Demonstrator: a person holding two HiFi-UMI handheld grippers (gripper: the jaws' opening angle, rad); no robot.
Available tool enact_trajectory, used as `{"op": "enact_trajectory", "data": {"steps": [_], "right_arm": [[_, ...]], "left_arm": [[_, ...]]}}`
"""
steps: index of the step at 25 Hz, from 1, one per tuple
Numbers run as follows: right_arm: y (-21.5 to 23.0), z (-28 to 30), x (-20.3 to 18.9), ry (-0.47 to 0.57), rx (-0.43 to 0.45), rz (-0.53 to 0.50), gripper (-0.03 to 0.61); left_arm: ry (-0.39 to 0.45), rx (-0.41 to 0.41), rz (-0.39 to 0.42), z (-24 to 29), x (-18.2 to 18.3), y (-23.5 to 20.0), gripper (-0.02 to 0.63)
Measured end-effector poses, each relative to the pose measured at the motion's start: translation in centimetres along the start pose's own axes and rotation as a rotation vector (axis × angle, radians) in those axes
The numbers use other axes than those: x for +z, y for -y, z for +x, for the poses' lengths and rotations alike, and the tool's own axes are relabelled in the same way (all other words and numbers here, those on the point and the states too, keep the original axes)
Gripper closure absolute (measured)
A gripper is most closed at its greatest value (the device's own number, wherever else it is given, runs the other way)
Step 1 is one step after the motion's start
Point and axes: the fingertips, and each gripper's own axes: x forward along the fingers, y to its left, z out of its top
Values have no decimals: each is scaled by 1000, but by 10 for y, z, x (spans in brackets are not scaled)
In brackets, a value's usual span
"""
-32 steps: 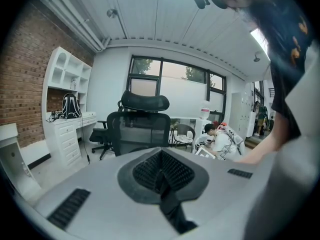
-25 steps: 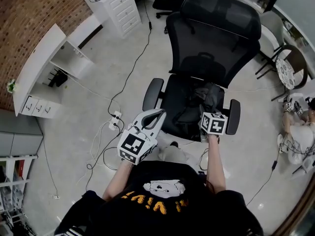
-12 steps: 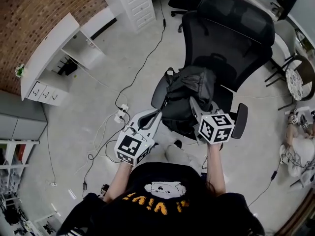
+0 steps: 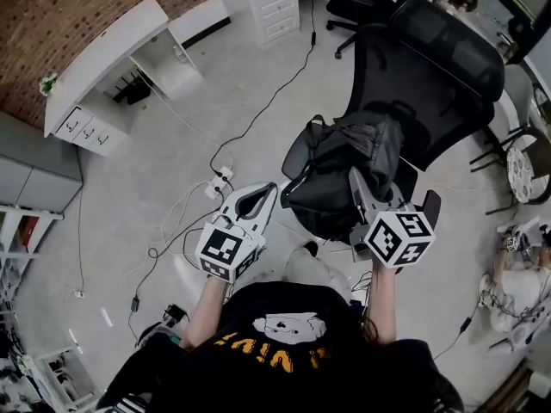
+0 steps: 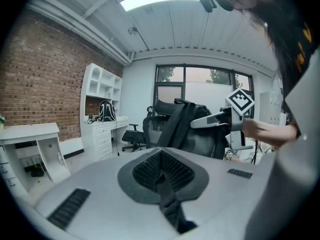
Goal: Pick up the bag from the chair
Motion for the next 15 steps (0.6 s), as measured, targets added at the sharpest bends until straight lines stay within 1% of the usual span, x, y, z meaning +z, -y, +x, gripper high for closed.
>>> {"op": "enact_trajectory", "data": {"steps": [4, 9, 15], "right_arm": [[-31, -17, -8, 12, 13, -21, 520], [-62, -48, -25, 27, 10, -19, 520], [-107, -75, -52, 27, 33, -17, 521]], "left_arm": [[11, 1, 2, -31, -8, 3, 614], [38, 16, -5, -77, -20, 15, 614], [40, 54, -36, -138, -48, 20, 615]]}}
